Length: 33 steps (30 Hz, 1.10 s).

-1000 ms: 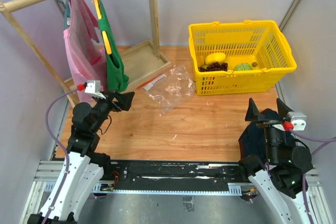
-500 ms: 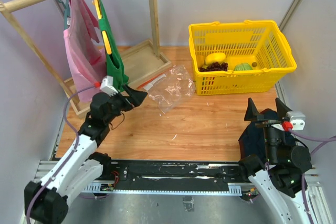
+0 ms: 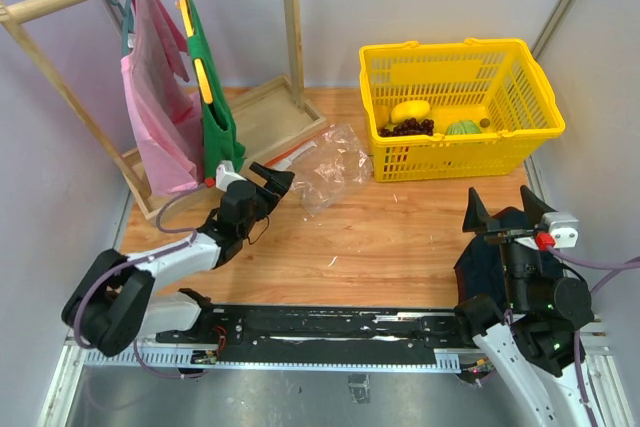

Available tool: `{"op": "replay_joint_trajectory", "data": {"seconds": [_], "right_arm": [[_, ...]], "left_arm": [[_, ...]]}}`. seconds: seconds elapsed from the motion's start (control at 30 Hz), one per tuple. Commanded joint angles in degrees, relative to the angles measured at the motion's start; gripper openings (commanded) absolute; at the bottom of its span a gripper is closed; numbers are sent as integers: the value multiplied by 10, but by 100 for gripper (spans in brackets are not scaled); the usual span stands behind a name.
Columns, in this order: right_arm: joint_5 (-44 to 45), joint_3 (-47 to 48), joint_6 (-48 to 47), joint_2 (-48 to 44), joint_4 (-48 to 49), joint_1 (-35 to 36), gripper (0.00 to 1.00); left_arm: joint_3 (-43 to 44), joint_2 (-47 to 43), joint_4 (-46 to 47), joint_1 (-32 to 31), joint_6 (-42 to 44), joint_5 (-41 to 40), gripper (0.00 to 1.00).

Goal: Place the food in the zip-top bag and seal the zipper
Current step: Pick up the zipper food storage bag at the center of the board.

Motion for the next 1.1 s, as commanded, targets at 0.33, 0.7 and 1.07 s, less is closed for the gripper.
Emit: {"op": "replay_joint_trajectory", "data": {"seconds": [0.33, 0.7, 1.07], "right_arm": [[-14, -7, -14, -12, 12, 8, 98], [-16, -15, -24, -9, 21, 10, 98], [-17, -12, -18, 0, 22, 10, 98]], "left_arm": [[50, 235, 216, -3, -66, -124, 89], [89, 368, 291, 38, -101, -25, 79], [84, 400, 357, 45, -82, -13, 30]]}}
